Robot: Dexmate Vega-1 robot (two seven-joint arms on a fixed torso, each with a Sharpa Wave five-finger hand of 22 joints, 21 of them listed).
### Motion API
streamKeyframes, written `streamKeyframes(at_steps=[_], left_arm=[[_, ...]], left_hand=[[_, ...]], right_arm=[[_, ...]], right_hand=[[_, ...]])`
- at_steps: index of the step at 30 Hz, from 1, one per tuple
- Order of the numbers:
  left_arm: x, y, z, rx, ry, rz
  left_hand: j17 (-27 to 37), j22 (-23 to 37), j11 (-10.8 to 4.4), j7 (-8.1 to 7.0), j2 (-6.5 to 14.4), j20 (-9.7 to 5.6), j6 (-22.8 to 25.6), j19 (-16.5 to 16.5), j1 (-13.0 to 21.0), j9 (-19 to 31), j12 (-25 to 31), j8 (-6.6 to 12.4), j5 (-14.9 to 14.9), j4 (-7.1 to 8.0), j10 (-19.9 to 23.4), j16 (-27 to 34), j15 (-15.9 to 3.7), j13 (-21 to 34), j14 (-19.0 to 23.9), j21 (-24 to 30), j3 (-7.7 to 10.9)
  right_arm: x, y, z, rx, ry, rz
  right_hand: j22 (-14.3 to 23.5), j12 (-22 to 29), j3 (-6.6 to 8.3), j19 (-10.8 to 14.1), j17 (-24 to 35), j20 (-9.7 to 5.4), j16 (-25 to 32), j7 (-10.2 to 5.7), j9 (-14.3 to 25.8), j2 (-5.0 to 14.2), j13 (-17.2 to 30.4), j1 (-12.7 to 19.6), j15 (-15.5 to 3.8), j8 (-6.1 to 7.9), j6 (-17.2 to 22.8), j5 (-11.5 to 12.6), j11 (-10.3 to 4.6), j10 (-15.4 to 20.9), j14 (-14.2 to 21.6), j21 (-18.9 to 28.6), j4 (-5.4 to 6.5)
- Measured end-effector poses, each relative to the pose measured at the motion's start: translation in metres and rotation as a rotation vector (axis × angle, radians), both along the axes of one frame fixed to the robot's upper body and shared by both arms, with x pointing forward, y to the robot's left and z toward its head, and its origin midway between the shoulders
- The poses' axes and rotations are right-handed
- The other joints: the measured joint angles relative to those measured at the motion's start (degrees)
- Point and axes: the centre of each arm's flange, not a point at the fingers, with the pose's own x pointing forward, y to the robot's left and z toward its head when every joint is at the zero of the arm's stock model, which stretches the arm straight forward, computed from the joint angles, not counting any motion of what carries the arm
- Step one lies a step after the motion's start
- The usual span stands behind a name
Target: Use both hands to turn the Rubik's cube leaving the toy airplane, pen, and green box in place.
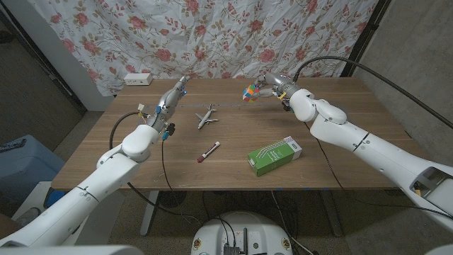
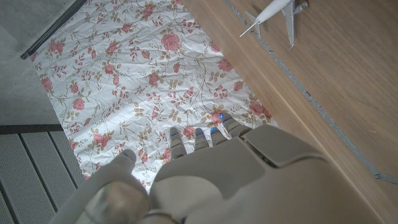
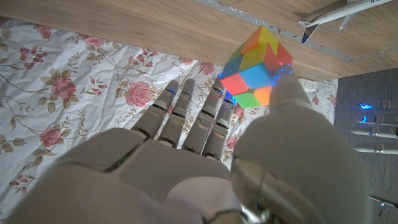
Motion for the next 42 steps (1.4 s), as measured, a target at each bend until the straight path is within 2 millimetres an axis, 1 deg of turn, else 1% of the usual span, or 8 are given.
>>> streamKeyframes(at_steps=[3, 4, 6, 17, 22, 29, 35, 42], left_arm=[[0.000, 0.003, 0.002, -0.058, -0.014, -0.030], [0.002, 0.004, 0.001, -0.060, -0.010, -0.031], [0.003, 0.006, 0.001, -0.082, -0.011, -0.043], [0.012, 0.020, -0.004, -0.169, -0.005, -0.059], [0.015, 0.024, -0.006, -0.194, 0.005, -0.067], [0.022, 0.031, -0.009, -0.237, 0.014, -0.077], [0.027, 0.035, -0.014, -0.275, 0.018, -0.083], [0.033, 0.039, -0.022, -0.312, 0.030, -0.086]], left_hand=[[0.0, 0.0, 0.00, 0.32, 0.0, 0.00, 0.3, 0.0, 0.0, 0.0, 0.0, 0.00, 0.0, 0.00, 0.0, 0.0, 0.00, 0.0, 0.0, 0.0, 0.00], [0.0, 0.0, 0.00, 0.31, 0.0, 0.00, 0.3, 0.0, 0.0, 0.0, 0.0, 0.00, 0.0, 0.00, 0.0, 0.0, 0.00, 0.0, 0.0, 0.0, 0.00], [0.0, 0.0, 0.00, 0.31, 0.0, 0.00, 0.3, 0.0, 0.0, 0.0, 0.0, 0.00, 0.0, 0.00, 0.0, 0.0, 0.00, 0.0, 0.0, 0.0, 0.00], [0.0, 0.0, 0.31, 0.61, 0.0, 0.00, 0.6, 0.0, 0.0, 0.0, 0.0, 0.00, 0.4, -0.19, 0.3, 0.0, 0.00, 0.0, 0.0, 0.0, 0.19], [0.0, 0.0, 0.31, 0.61, 0.0, 0.31, 0.6, 0.3, 0.0, 0.0, 0.0, 0.00, 0.4, -0.24, 0.3, 0.0, 0.00, 0.0, 0.0, 0.0, 0.23], [0.0, 0.0, 0.23, 0.61, 0.0, -0.03, 0.6, 1.9, 0.0, 0.0, 0.0, 0.00, 0.4, -0.24, 1.3, 0.0, 0.00, 0.0, 0.0, 0.0, 0.24], [0.0, 0.0, -0.70, 1.14, -0.1, 0.10, 1.2, 3.4, 0.1, 0.0, 0.0, 0.00, 0.4, -0.41, 2.6, 0.0, -0.10, 0.0, 1.3, 0.2, 0.41], [0.0, 0.0, -0.85, 1.64, -0.1, 0.10, 1.6, 4.0, 0.1, 0.0, 0.0, 0.00, 0.4, -0.41, 3.5, 0.0, 0.00, 0.0, 2.5, 0.2, 0.41]], right_arm=[[0.000, 0.002, -0.002, -0.031, 0.013, 0.000], [0.005, 0.000, 0.008, -0.060, 0.005, -0.016], [0.007, 0.000, 0.011, -0.082, 0.008, -0.021], [0.017, 0.007, 0.017, -0.199, 0.050, -0.035], [0.022, 0.010, 0.017, -0.241, 0.068, -0.040], [0.027, 0.017, 0.017, -0.305, 0.087, -0.050], [0.032, 0.022, 0.014, -0.350, 0.105, -0.055], [0.037, 0.027, 0.010, -0.399, 0.116, -0.065]], right_hand=[[0.0, 0.0, 0.00, 0.0, 0.0, 0.00, 0.0, 0.00, 0.0, 0.00, 0.0, 0.0, 0.00, -0.02, 0.0, 0.0, 0.10, -0.1, 0.0, 0.0, 0.00], [0.0, 0.0, 0.00, 0.0, 0.0, 0.00, 0.0, 0.00, 0.0, 0.00, 0.0, 0.0, 0.00, -0.02, 0.0, 0.0, 0.10, -0.1, 0.0, 0.0, 0.00], [0.0, -0.1, 0.00, 0.0, 0.0, 0.00, 0.0, -0.22, 0.0, 0.00, 0.0, 0.0, 0.00, -0.02, -0.2, 0.0, 0.10, -0.1, 0.0, 0.0, 0.00], [0.0, -0.2, -0.24, -0.3, 0.0, 0.32, 0.0, -0.32, 0.4, 0.01, 0.0, 0.0, -0.10, -0.24, -0.3, 0.0, -0.11, -0.5, -0.5, -0.1, 0.24], [0.0, -0.2, -0.48, -0.3, 0.0, 0.32, -0.2, -0.31, 0.4, 0.18, 0.0, -0.2, -0.10, -0.38, -0.3, 0.0, -0.11, -0.5, -0.5, -0.2, 0.47], [0.0, -0.3, -0.48, -0.3, 0.0, 0.32, -0.4, -0.31, 0.4, 0.24, 0.0, -0.2, -0.10, -0.45, -0.3, 0.0, -0.11, -0.5, -0.5, -0.2, 0.47], [0.0, -0.2, -0.72, -0.3, -0.3, 0.32, -0.4, -0.31, 0.3, 0.23, 0.0, -0.2, -0.10, -0.47, -0.3, 0.2, -0.10, -0.5, -0.5, -0.2, 0.71], [0.0, -0.2, -0.78, -0.5, -0.3, 0.10, -0.9, -0.31, 0.3, 0.53, 0.0, -0.6, -0.10, -0.66, -0.3, 0.2, -0.02, -0.6, -0.5, -0.2, 0.64]])
